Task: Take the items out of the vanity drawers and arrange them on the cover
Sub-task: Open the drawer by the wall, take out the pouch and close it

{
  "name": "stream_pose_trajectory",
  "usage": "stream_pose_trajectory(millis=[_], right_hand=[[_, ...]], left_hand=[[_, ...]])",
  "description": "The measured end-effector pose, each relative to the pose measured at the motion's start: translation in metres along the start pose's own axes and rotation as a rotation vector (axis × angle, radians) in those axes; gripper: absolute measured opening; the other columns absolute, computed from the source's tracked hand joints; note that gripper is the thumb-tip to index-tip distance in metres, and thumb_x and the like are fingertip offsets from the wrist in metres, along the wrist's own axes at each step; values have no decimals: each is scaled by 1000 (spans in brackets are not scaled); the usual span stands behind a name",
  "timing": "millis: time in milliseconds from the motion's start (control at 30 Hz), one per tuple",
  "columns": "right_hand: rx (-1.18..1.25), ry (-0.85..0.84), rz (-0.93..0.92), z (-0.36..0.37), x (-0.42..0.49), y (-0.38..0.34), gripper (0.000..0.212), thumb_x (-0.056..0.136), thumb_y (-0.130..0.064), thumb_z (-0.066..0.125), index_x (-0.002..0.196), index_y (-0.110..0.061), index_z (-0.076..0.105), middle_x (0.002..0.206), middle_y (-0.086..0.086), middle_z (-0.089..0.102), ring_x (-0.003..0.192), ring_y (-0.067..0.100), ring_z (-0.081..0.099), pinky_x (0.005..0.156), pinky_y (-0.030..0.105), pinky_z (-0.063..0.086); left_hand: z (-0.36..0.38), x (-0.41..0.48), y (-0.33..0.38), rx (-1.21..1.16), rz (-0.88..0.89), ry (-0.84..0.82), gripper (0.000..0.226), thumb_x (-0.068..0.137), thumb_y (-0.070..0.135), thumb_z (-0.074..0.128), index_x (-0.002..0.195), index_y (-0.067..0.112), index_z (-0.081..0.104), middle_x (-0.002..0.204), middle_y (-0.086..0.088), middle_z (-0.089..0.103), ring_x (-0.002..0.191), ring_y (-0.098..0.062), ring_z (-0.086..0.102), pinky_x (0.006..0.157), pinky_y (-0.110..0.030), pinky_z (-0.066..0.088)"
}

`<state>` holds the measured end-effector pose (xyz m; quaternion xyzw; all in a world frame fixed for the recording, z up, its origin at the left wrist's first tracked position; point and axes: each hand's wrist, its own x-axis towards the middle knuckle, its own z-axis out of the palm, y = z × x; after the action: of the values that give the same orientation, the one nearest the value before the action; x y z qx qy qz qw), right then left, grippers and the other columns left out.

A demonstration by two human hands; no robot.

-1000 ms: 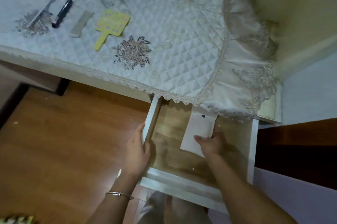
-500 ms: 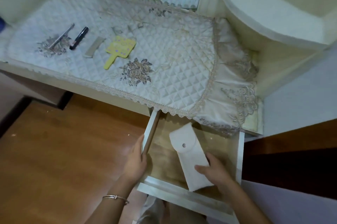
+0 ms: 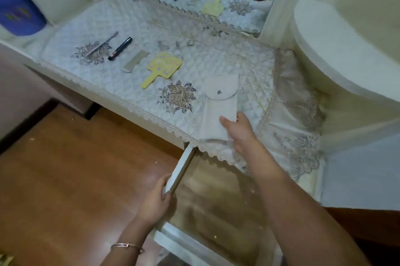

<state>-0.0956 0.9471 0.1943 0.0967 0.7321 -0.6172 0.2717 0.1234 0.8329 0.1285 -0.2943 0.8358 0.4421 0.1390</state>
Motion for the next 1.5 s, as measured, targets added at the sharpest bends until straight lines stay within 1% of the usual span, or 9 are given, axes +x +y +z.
stream_pose_trajectory(millis=[167,333,533,733,1000,1133,1233,1400,1500], right_hand=[[5,-38,74,37,67,-12,34,87,-9,54,120,-2,52,126,15,58,109,33,57,95,49,48],[-307,164,-58,49,69,0,56,82,-20,61,131,-6,37,130,13,53,115,31,53,96,42,47],[-442,137,-179,29,40,-1,52,84,-18,62,131,-8,42,124,13,55,113,26,54,91,34,44],[-307,160,-321,-21,-54,58,21,89,-10,54,109,-12,60,82,-9,55,72,2,51,63,6,43],[-576,246,3,-60,-197,227,11,87,-13,60,95,-9,67,88,-1,61,89,10,61,77,22,41],[-681,371,-101,-59,-240,260,18,78,-25,66,89,-10,69,89,-1,61,94,19,54,77,15,33],[-759,427,-160,-54,-243,263,27,65,-35,67,81,-13,70,84,1,69,86,10,51,75,17,34],[-784,444,-155,-50,-239,257,23,59,-31,70,74,-14,70,77,3,71,74,28,66,70,32,49],[-815,422,-166,-56,-230,255,22,64,-34,71,78,-16,70,81,0,71,80,26,65,70,31,45]], left_hand=[[-1,4,2,-6,-31,10,32,95,22,40,126,31,41,112,15,50,93,-2,52,78,-18,42],[-3,4,-1,-24,-14,7,34,95,21,41,128,30,41,120,18,45,110,-3,45,98,-26,39],[-1,3,-1,22,-4,22,38,96,21,39,133,30,35,123,15,48,103,-1,43,89,-23,40],[-1,-6,-11,91,56,-61,52,93,21,44,141,28,23,137,2,45,106,-15,54,87,-29,44],[-3,-44,-51,170,312,-47,49,90,22,51,136,14,36,147,-4,32,134,-18,31,108,-28,28],[-1,-57,-72,263,409,-72,86,72,79,28,116,12,59,128,-5,53,125,-16,32,101,-28,29],[-2,-56,-83,383,484,-104,100,62,89,10,107,18,64,116,3,62,132,-21,26,105,-38,32],[-11,-48,-74,410,444,-138,99,51,93,15,102,23,64,105,11,67,127,-15,24,99,-34,36],[-11,-41,-65,442,427,-143,65,67,74,47,103,22,64,107,9,67,130,-17,24,97,-32,37]])
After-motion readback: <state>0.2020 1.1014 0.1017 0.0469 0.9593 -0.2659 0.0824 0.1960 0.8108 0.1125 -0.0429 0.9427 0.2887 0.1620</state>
